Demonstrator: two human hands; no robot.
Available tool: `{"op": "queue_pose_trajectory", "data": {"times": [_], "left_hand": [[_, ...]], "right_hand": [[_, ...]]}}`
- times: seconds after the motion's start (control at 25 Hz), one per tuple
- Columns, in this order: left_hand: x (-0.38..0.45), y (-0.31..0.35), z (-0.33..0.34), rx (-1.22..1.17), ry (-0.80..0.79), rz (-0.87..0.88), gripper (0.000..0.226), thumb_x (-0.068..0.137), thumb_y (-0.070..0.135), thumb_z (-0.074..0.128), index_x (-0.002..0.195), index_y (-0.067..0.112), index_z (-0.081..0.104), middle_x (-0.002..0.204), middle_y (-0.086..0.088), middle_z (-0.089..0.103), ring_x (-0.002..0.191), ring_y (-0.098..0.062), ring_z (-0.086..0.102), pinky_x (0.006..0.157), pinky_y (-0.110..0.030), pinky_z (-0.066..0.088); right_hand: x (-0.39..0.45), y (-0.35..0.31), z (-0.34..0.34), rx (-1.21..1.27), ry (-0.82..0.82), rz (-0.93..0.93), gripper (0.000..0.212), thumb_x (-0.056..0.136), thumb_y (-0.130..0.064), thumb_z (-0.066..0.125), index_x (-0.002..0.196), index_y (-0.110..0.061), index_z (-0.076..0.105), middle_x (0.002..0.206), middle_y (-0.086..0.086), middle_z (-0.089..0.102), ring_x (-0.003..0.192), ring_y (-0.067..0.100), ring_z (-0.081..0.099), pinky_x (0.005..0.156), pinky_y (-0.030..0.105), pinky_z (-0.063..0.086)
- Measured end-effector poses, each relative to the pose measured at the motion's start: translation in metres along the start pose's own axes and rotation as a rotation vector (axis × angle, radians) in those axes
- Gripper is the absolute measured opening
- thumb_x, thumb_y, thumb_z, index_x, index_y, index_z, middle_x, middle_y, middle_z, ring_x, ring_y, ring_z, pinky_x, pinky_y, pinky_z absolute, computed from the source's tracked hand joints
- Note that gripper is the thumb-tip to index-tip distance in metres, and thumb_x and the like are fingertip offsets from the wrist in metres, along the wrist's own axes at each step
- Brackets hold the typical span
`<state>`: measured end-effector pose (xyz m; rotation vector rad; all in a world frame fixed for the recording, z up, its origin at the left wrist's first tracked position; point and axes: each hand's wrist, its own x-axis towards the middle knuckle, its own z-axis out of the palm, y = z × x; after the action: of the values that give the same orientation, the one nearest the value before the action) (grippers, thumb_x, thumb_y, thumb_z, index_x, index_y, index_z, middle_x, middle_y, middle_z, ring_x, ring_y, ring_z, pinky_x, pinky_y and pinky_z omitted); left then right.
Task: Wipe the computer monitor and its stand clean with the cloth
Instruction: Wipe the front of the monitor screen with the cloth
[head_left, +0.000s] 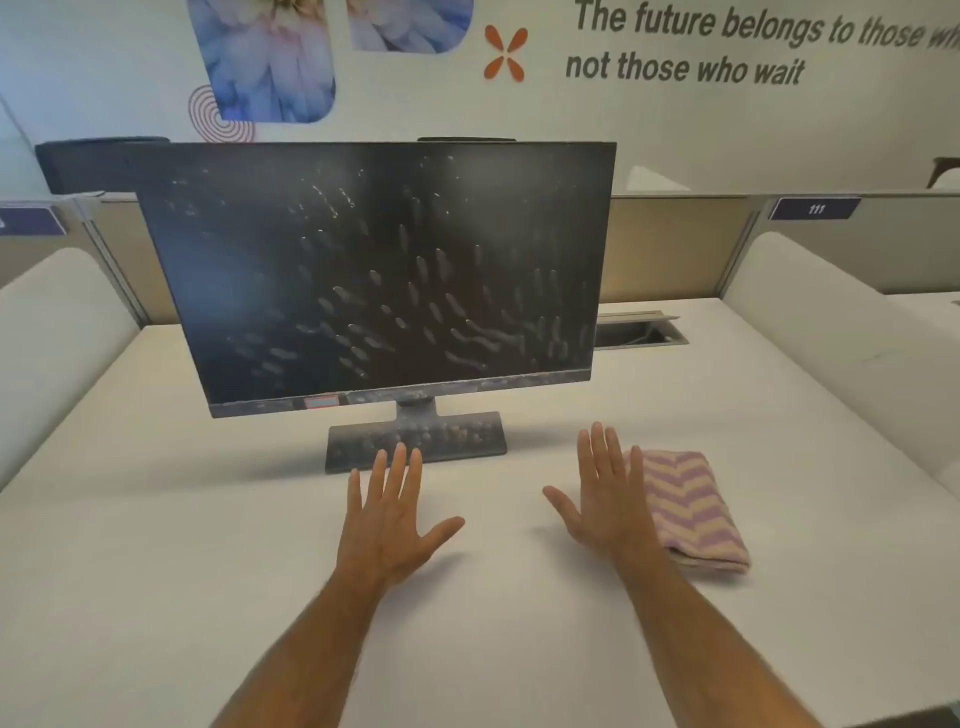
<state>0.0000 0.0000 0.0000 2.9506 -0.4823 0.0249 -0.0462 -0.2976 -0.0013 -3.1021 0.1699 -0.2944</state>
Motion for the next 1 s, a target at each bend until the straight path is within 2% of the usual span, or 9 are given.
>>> {"op": "queue_pose_trajectory", "data": {"times": [0.16, 0.24, 0.32, 0.44, 0.52, 0.6, 0.68, 0.8, 1.0], "left_hand": [[0.008, 0.022, 0.015, 0.019, -0.083, 0.022, 0.121, 0.06, 0.1, -0.009, 0.157, 0.028, -0.013, 0.162, 0.003, -0.024, 0.151, -0.027, -0.019, 0.117, -0.054, -0.016], [0.009, 0.033, 0.023, 0.034, -0.126, 0.042, 0.121, 0.061, 0.098, -0.01, 0.158, 0.027, -0.011, 0.164, 0.001, -0.022, 0.152, -0.026, -0.019, 0.119, -0.054, -0.015], [0.007, 0.039, 0.031, 0.015, -0.171, 0.049, 0.121, 0.061, 0.096, -0.013, 0.158, 0.025, -0.012, 0.165, 0.0, -0.021, 0.152, -0.024, -0.02, 0.121, -0.054, -0.013], [0.004, 0.043, 0.035, -0.001, -0.176, 0.035, 0.12, 0.062, 0.095, -0.014, 0.158, 0.024, -0.01, 0.165, 0.0, -0.02, 0.152, -0.023, -0.02, 0.12, -0.053, -0.013], [0.003, 0.044, 0.034, 0.005, -0.176, 0.034, 0.117, 0.064, 0.095, -0.013, 0.158, 0.024, -0.01, 0.165, 0.001, -0.021, 0.151, -0.023, -0.02, 0.12, -0.053, -0.014], [0.003, 0.044, 0.034, 0.014, -0.173, 0.034, 0.116, 0.066, 0.094, -0.012, 0.158, 0.025, -0.012, 0.164, 0.001, -0.022, 0.151, -0.022, -0.022, 0.12, -0.053, -0.014], [0.003, 0.044, 0.034, 0.02, -0.178, 0.032, 0.115, 0.066, 0.094, -0.011, 0.157, 0.024, -0.014, 0.163, 0.002, -0.024, 0.151, -0.022, -0.023, 0.12, -0.053, -0.015], [0.003, 0.045, 0.034, 0.014, -0.184, 0.026, 0.115, 0.066, 0.094, -0.01, 0.157, 0.024, -0.014, 0.163, 0.003, -0.024, 0.15, -0.021, -0.025, 0.119, -0.052, -0.017], [0.002, 0.046, 0.034, 0.013, -0.183, 0.012, 0.116, 0.065, 0.095, -0.009, 0.158, 0.025, -0.012, 0.163, 0.003, -0.024, 0.149, -0.02, -0.026, 0.117, -0.051, -0.019]], "right_hand": [[-0.009, 0.05, -0.011, 0.059, -0.062, 0.21, 0.096, 0.093, -0.078, 0.01, 0.159, -0.009, 0.021, 0.167, 0.014, 0.017, 0.154, 0.034, 0.016, 0.12, 0.059, 0.013], [-0.009, 0.065, -0.013, 0.178, -0.159, 0.318, 0.093, 0.093, -0.078, 0.017, 0.162, -0.015, 0.007, 0.17, 0.007, 0.001, 0.157, 0.025, -0.001, 0.123, 0.054, 0.004], [-0.002, 0.076, -0.013, 0.298, -0.307, 0.395, 0.087, 0.096, -0.073, 0.021, 0.161, -0.017, 0.007, 0.17, 0.005, 0.005, 0.156, 0.022, -0.003, 0.123, 0.051, 0.0], [0.008, 0.089, -0.016, 0.225, -0.434, 0.305, 0.074, 0.085, -0.062, 0.005, 0.143, -0.024, 0.03, 0.147, 0.008, 0.038, 0.144, 0.031, 0.027, 0.116, 0.054, 0.024], [0.012, 0.096, -0.035, 0.196, -0.467, 0.274, 0.055, 0.092, -0.05, 0.025, 0.135, -0.023, 0.045, 0.139, 0.002, 0.047, 0.139, 0.028, 0.038, 0.111, 0.046, 0.032], [0.013, 0.107, -0.044, 0.079, -0.49, 0.163, 0.052, 0.093, -0.049, 0.048, 0.14, -0.029, 0.044, 0.145, -0.007, 0.045, 0.142, 0.024, 0.036, 0.109, 0.043, 0.032], [0.005, 0.112, -0.042, -0.02, -0.515, 0.134, 0.068, 0.088, -0.067, 0.049, 0.149, -0.042, 0.031, 0.159, -0.009, 0.03, 0.15, 0.025, 0.021, 0.112, 0.053, 0.024], [-0.006, 0.11, -0.019, -0.014, -0.489, 0.263, 0.081, 0.085, -0.084, 0.034, 0.155, -0.055, 0.006, 0.17, -0.007, -0.004, 0.155, 0.029, -0.009, 0.115, 0.065, 0.012], [-0.019, 0.106, -0.005, -0.034, -0.231, 0.313, 0.082, 0.081, -0.082, 0.02, 0.155, -0.047, 0.018, 0.168, 0.005, 0.007, 0.151, 0.033, 0.008, 0.11, 0.058, 0.034]]}}
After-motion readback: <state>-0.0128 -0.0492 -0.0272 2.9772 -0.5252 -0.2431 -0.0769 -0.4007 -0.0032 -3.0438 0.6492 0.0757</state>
